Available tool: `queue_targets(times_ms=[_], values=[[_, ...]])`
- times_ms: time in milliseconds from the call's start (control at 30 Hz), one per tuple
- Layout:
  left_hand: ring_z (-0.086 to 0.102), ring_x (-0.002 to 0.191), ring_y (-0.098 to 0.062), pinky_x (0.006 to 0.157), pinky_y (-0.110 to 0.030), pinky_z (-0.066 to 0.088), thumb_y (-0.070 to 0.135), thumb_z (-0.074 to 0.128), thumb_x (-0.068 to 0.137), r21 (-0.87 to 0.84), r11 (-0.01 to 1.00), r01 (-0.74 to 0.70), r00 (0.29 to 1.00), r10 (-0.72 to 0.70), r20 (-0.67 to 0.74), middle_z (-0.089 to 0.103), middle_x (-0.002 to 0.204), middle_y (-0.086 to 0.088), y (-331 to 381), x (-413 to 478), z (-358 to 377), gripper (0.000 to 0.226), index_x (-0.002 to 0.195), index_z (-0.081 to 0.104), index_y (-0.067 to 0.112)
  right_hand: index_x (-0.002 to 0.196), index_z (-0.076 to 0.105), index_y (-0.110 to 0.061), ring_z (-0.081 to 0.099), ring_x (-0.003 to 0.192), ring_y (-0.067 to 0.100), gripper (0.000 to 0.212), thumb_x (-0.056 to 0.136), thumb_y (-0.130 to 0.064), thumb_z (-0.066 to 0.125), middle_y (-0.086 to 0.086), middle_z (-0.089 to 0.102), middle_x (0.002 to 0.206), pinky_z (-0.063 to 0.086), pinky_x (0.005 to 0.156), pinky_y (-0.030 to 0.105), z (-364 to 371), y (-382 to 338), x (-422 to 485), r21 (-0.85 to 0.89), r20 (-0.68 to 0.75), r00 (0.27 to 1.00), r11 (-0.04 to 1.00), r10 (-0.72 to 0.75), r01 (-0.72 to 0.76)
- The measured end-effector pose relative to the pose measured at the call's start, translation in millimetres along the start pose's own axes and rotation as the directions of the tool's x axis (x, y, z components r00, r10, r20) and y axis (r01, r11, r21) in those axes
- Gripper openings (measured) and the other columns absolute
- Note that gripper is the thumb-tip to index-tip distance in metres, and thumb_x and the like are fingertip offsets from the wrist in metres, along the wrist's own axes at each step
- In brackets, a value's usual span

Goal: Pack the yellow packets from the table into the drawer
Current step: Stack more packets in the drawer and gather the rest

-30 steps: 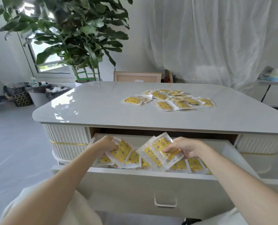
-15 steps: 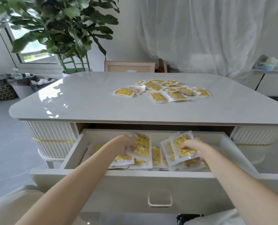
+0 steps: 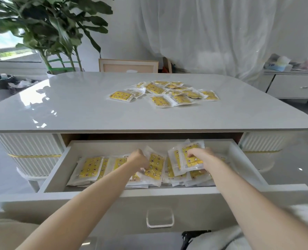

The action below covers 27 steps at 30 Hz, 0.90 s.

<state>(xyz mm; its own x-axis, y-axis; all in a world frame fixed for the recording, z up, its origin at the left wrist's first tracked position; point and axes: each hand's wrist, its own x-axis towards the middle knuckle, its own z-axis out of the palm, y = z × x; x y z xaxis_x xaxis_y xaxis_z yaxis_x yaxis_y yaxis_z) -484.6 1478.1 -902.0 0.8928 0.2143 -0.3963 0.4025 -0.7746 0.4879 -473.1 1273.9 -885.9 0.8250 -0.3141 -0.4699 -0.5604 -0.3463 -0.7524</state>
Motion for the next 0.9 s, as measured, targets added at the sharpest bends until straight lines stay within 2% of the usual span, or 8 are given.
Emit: queue_targets(times_ms=[100, 200, 300, 400, 500, 567, 733, 900], values=[[0.053, 0.112, -0.029, 0.082, -0.031, 0.051, 0.012, 0.078, 0.073, 0.193, 0.974, -0.114, 0.986, 0.134, -0.094, 0.039, 0.13, -0.014, -5, -4, 2, 0.087, 0.139, 0.023, 0.002, 0.114, 0.056, -0.005, 0.053, 0.099, 0.027, 0.043, 0.073, -0.01, 0.069, 0.011, 0.055, 0.115, 0.044, 0.075, 0.033, 1, 1, -4, 0.006, 0.002, 1.0, 1.0, -0.006, 0.006], [0.046, 0.117, -0.027, 0.08, -0.031, 0.05, 0.011, 0.08, 0.07, 0.366, 0.89, -0.272, 0.94, 0.327, -0.096, 0.035, 0.132, -0.009, -6, -6, 0, 0.074, 0.131, 0.038, 0.017, 0.114, 0.055, -0.006, 0.054, 0.107, 0.029, 0.046, 0.071, -0.01, 0.07, 0.012, 0.055, 0.119, 0.046, 0.079, 0.035, 1, 2, -6, 0.014, 0.003, 1.0, 1.0, -0.012, 0.012], [0.039, 0.125, -0.022, 0.086, -0.031, 0.05, 0.003, 0.068, 0.078, 0.505, 0.728, -0.464, 0.863, 0.5, 0.072, 0.036, 0.142, 0.0, -9, -4, 4, 0.063, 0.133, 0.047, 0.028, 0.112, 0.055, -0.006, 0.057, 0.109, 0.03, 0.047, 0.068, -0.011, 0.071, 0.012, 0.058, 0.12, 0.05, 0.082, 0.036, 1, 2, -9, 0.031, 0.001, 1.0, 1.0, -0.005, 0.005], [0.037, 0.134, -0.018, 0.092, -0.03, 0.047, 0.01, 0.059, 0.084, 0.515, 0.691, -0.508, 0.859, 0.448, 0.247, 0.032, 0.151, 0.005, -11, -1, 5, 0.071, 0.146, 0.03, 0.031, 0.111, 0.055, -0.007, 0.058, 0.109, 0.03, 0.044, 0.07, -0.011, 0.072, 0.012, 0.058, 0.118, 0.049, 0.08, 0.034, 0, 3, -11, 0.048, 0.003, 1.0, 0.999, 0.001, -0.001], [0.025, 0.143, -0.017, 0.113, -0.04, 0.031, 0.038, 0.063, 0.083, 0.499, 0.699, -0.513, 0.857, 0.384, 0.343, 0.021, 0.157, 0.006, -11, -1, 5, 0.083, 0.151, 0.016, 0.029, 0.113, 0.055, -0.006, 0.056, 0.108, 0.029, 0.043, 0.073, -0.012, 0.071, 0.012, 0.056, 0.119, 0.046, 0.077, 0.034, -1, 2, -11, 0.061, 0.003, 1.0, 0.998, 0.004, -0.004], [0.02, 0.145, -0.017, 0.116, -0.042, 0.025, 0.048, 0.067, 0.08, 0.539, 0.65, -0.536, 0.843, 0.37, 0.392, 0.013, 0.159, 0.007, -11, -2, 5, 0.097, 0.152, 0.007, 0.025, 0.109, 0.056, -0.006, 0.055, 0.107, 0.03, 0.038, 0.074, -0.011, 0.071, 0.011, 0.055, 0.118, 0.046, 0.077, 0.034, -1, 2, -12, 0.067, -0.004, 1.0, 0.998, 0.005, -0.005], [0.034, 0.139, -0.021, 0.109, -0.047, 0.035, 0.052, 0.074, 0.072, 0.702, 0.485, -0.521, 0.843, 0.418, 0.337, 0.019, 0.157, 0.006, -6, 0, 8, 0.107, 0.152, 0.01, 0.02, 0.078, 0.05, -0.011, 0.06, 0.107, 0.03, 0.022, 0.071, -0.008, 0.071, 0.012, 0.061, 0.117, 0.05, 0.078, 0.034, 1, 3, -9, 0.109, -0.03, 1.0, 0.994, 0.006, -0.003], [0.03, 0.141, -0.02, 0.108, -0.047, 0.036, 0.057, 0.055, 0.084, 0.666, 0.562, -0.491, 0.863, 0.418, 0.283, 0.015, 0.159, 0.007, -7, 8, 13, 0.091, 0.152, 0.009, 0.02, 0.099, 0.054, -0.006, 0.057, 0.107, 0.03, 0.029, 0.074, -0.008, 0.07, 0.013, 0.057, 0.118, 0.045, 0.074, 0.033, 2, 3, -4, 0.077, -0.03, 1.0, 0.997, -0.007, 0.009]])
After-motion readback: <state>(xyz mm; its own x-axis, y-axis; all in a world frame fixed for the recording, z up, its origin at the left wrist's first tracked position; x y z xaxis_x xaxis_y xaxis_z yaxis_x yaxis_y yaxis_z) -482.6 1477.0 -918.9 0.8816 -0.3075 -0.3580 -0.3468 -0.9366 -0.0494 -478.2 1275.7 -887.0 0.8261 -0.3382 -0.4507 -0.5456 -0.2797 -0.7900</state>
